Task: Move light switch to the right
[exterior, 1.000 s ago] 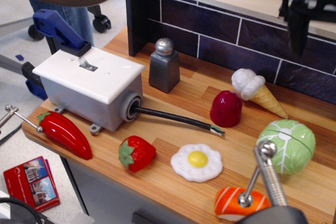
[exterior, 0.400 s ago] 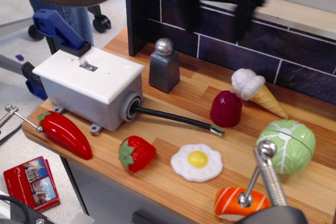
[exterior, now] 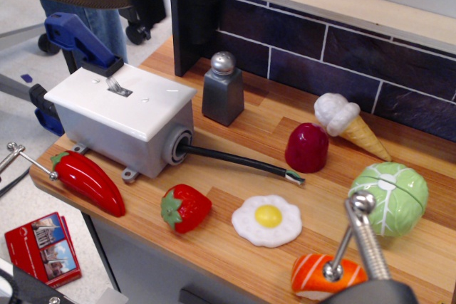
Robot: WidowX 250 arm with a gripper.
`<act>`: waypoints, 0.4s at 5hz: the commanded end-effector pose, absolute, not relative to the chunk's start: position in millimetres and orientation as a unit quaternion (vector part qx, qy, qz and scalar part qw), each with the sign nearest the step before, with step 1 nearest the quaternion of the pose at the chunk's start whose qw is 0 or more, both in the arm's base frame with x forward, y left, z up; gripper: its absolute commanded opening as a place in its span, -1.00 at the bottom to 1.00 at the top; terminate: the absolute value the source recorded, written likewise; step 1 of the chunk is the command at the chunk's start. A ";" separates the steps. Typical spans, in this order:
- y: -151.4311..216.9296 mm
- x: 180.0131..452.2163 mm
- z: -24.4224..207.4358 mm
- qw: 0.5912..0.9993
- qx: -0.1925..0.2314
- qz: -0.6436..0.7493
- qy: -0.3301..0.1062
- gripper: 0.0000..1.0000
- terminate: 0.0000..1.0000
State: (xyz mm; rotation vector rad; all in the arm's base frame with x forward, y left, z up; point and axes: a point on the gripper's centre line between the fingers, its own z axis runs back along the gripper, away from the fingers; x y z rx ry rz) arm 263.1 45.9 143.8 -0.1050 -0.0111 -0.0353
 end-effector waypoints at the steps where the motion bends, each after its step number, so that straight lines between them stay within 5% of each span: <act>1: 85.2 255.2 145.4 0.999 -0.022 -0.033 -0.032 1.00 -1.00; 2: 100.9 253.4 127.6 0.999 0.007 -0.037 -0.034 1.00 -1.00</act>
